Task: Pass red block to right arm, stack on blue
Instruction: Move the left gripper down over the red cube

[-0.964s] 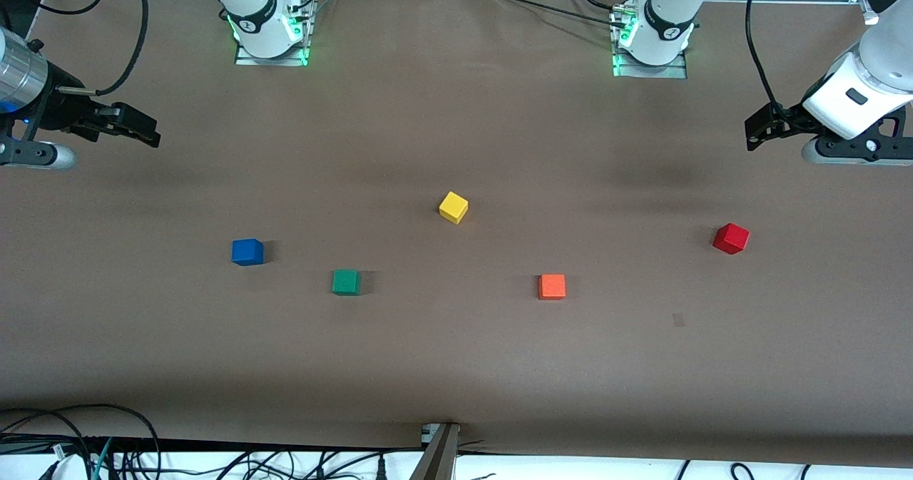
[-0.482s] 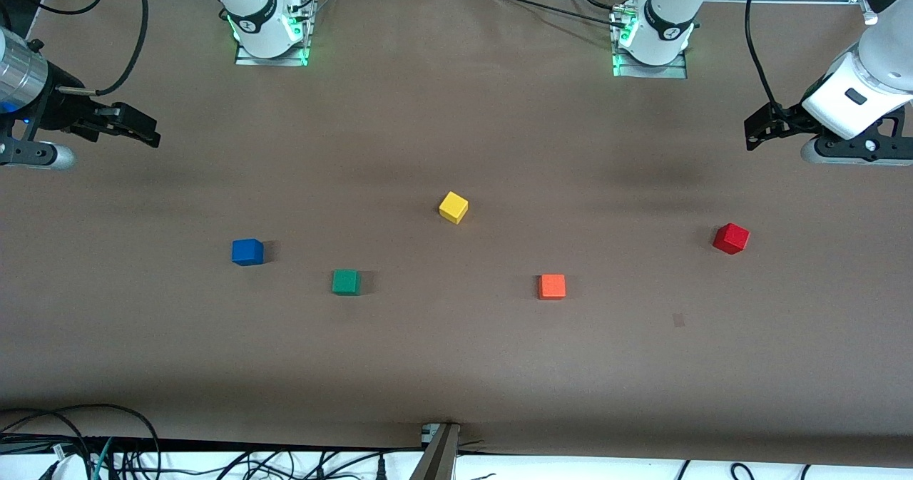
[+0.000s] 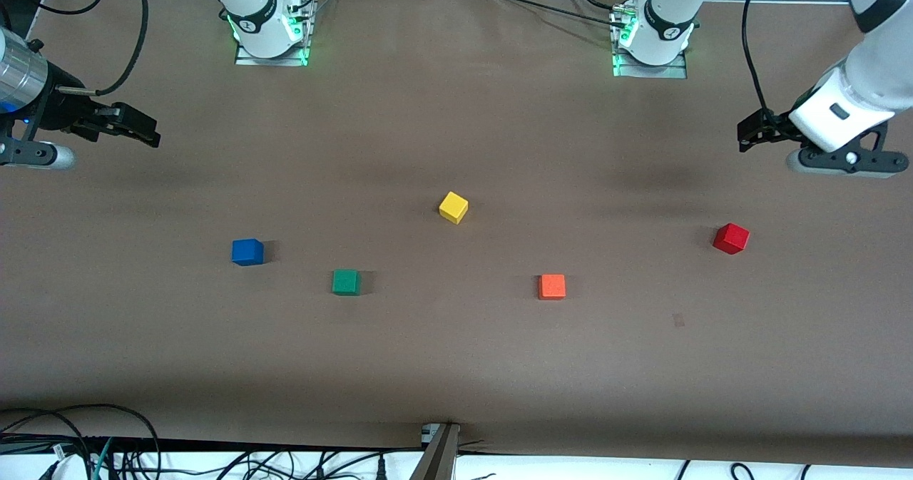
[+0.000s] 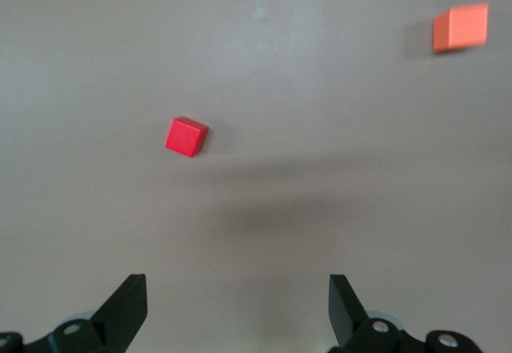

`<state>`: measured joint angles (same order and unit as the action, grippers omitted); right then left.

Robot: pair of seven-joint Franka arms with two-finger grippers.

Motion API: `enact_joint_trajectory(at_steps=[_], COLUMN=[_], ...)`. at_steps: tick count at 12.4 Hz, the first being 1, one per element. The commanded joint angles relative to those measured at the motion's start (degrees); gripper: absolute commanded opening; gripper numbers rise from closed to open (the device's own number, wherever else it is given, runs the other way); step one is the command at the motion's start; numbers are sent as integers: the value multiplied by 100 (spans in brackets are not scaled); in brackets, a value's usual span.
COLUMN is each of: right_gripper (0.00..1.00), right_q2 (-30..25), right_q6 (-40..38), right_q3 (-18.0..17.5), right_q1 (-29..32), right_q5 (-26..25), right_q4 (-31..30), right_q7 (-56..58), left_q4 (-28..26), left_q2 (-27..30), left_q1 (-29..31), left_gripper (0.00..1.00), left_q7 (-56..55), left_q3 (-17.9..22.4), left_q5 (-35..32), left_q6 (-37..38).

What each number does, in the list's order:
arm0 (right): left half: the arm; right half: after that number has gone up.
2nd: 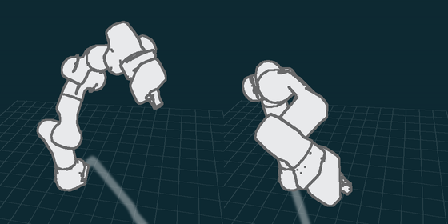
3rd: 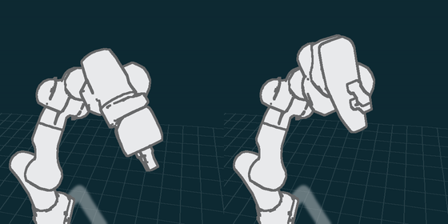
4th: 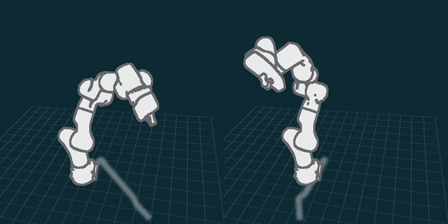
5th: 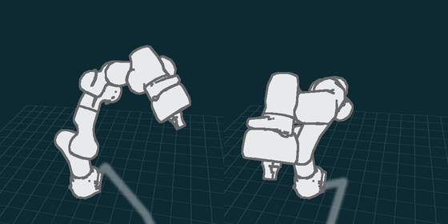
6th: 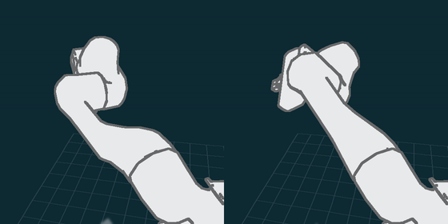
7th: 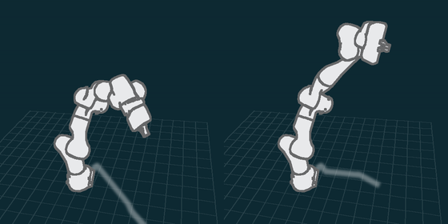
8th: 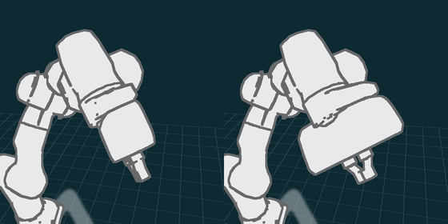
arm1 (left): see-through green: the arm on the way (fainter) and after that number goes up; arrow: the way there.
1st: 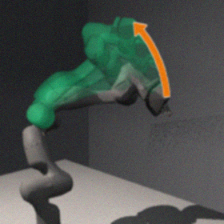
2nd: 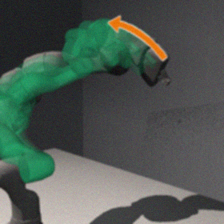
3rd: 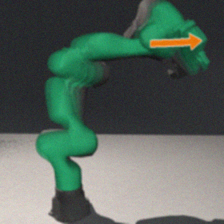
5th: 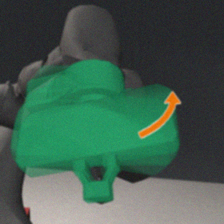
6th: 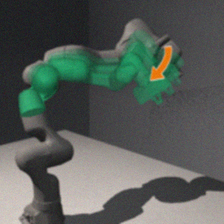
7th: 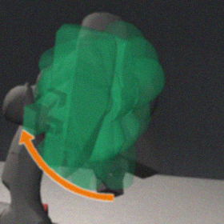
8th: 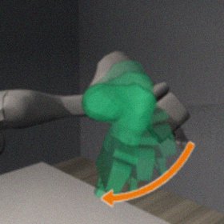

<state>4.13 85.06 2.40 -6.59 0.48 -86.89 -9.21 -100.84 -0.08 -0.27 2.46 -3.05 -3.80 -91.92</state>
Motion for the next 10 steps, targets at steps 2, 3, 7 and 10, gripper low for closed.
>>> enact_joint_trajectory(at_steps=[2, 3, 7, 10], right_gripper=[100, 100, 100, 100], right_q2=[44, 44, 44, 44], right_q6=[-59, -59, -59, -51], right_q3=[-11, -11, -11, -2], right_q1=[9, 9, 9, 17], right_q5=[14, 14, 14, 14], right_q4=[119, 119, 119, 119], right_q7=[7, 7, 7, 7], left_q4=[47, 56, -164, -689], left_q2=[-614, -781, -1265, -1565], left_q1=[395, 535, 764, 1054], left_gripper=[100, 100, 100, 100], left_q7=[1453, 1755, 2215, 2785], left_q3=[50, 50, 50, 50], left_q5=[-86, -95, -375, -402], left_q6=[87, 60, -553, -1430])
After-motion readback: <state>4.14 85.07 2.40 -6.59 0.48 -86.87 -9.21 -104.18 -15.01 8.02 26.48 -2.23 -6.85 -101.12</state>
